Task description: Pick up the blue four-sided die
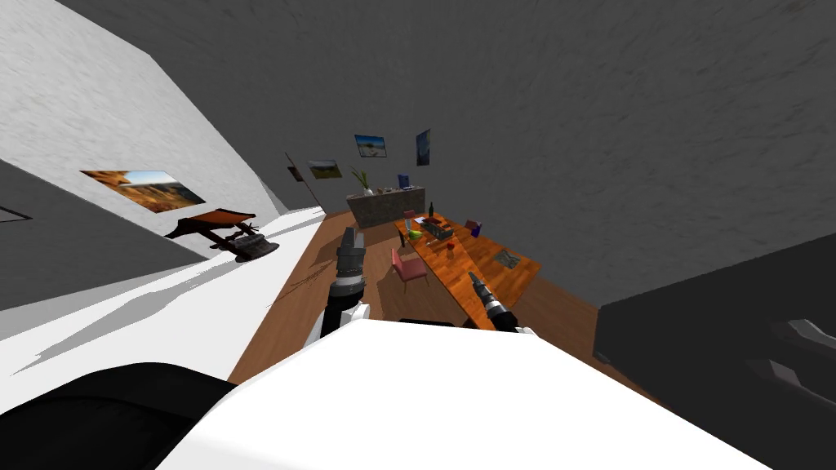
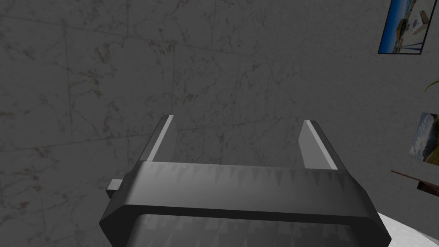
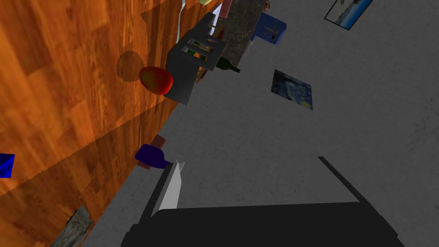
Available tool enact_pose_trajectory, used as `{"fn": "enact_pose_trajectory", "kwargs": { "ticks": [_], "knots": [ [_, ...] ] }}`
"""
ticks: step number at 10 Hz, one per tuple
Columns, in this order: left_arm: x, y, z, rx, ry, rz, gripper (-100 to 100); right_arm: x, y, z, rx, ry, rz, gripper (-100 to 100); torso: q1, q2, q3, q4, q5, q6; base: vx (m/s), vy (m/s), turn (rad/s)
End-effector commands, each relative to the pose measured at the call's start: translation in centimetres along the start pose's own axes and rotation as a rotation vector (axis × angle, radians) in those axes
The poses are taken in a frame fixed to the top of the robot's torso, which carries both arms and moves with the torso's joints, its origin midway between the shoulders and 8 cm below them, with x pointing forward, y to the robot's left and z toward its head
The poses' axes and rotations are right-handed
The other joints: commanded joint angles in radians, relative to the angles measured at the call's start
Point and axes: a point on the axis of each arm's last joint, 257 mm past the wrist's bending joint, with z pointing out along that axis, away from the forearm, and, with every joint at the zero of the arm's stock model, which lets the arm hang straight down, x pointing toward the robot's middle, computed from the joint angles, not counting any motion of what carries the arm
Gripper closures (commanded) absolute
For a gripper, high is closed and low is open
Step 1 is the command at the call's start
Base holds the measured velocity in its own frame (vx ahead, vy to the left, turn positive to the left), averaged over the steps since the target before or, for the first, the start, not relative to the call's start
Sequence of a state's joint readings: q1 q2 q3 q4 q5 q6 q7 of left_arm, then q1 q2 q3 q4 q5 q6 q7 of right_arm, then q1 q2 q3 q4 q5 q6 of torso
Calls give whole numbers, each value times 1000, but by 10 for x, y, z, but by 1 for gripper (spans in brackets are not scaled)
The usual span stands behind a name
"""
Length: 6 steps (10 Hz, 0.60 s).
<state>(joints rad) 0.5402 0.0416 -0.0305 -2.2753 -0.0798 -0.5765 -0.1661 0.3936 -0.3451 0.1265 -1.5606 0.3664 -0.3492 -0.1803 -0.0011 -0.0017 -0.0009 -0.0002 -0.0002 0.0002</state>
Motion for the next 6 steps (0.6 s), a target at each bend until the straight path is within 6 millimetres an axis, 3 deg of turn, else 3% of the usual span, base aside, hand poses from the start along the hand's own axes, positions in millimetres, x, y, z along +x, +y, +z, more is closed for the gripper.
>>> {"fn": "enact_pose_trajectory", "kwargs": {
  "ticks": [1, 4, 6],
  "knots": [
    [0, 0, 0, 0, 0, 0, 0, 3, -22, -4, 53, 19, -14, -100, 0, 0, 0, 0, 0, 0, 9, -14, 181],
    [0, 0, 0, 0, 0, 0, 0, 14, -73, -16, 171, 81, -89, -100, -1, -1, 0, 0, 0, 1, 17, -13, 256],
    [0, 0, 0, 0, 0, 0, 0, 17, -91, -24, 210, 88, -85, -100, -1, -1, 0, 0, 0, 1, 12, -15, 53]
  ]
}}
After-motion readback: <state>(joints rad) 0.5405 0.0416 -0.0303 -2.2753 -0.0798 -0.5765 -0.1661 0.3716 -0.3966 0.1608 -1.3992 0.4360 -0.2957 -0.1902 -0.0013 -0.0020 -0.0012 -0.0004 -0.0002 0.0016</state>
